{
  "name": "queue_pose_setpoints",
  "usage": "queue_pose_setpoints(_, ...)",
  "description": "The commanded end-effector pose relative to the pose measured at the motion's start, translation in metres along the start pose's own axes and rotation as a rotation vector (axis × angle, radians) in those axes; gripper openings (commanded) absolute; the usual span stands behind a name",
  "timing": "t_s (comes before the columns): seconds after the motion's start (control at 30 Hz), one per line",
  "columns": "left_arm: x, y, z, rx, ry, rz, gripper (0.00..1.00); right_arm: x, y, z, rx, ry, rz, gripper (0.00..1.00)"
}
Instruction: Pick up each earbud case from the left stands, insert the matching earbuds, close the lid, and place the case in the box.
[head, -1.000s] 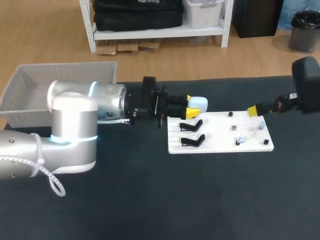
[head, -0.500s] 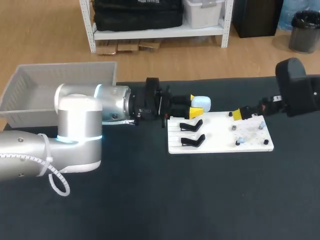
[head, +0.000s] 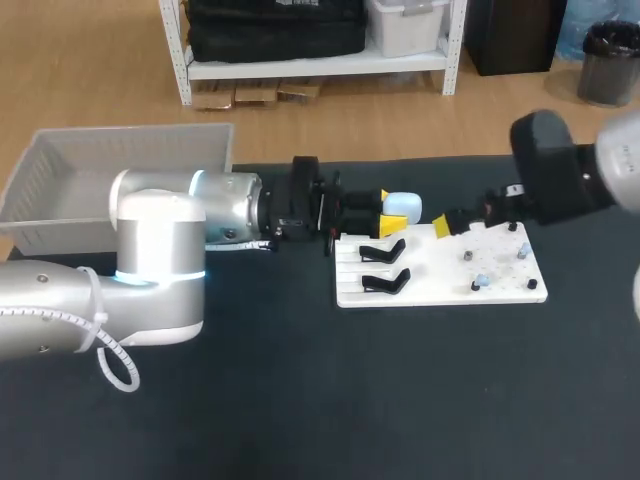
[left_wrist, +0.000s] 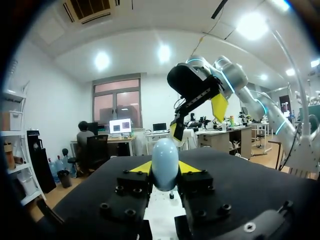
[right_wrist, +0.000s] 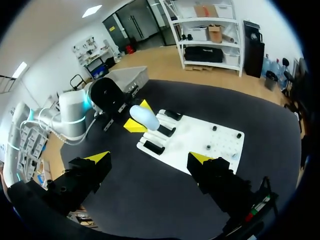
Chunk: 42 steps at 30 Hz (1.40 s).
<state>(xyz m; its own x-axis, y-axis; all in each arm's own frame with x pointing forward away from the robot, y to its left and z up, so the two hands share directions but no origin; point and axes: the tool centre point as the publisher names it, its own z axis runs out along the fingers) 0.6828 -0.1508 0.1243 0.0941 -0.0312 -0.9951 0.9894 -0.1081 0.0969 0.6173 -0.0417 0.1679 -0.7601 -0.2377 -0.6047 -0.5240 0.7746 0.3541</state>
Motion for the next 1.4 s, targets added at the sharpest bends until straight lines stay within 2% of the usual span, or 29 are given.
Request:
queue_pose_setpoints(0.03,0.001,-0.001,0.000,-0.005,-0.003,0.003,0.00,-0.009,0.006,0.018,0.040,0.022,-0.007,1.00)
queue_pose_setpoints(0.57,0.001,-0.001,0.000,-0.005,-0.003,0.003,0.00,-0.021,0.000,0.047,0.045,0.060,-0.001,1.00)
queue_pose_setpoints(1.4,0.001,-0.001,0.000,-0.005,-0.003,0.003,0.00,-0.029,-0.012,0.058,0.056,0.061,0.028,1.00)
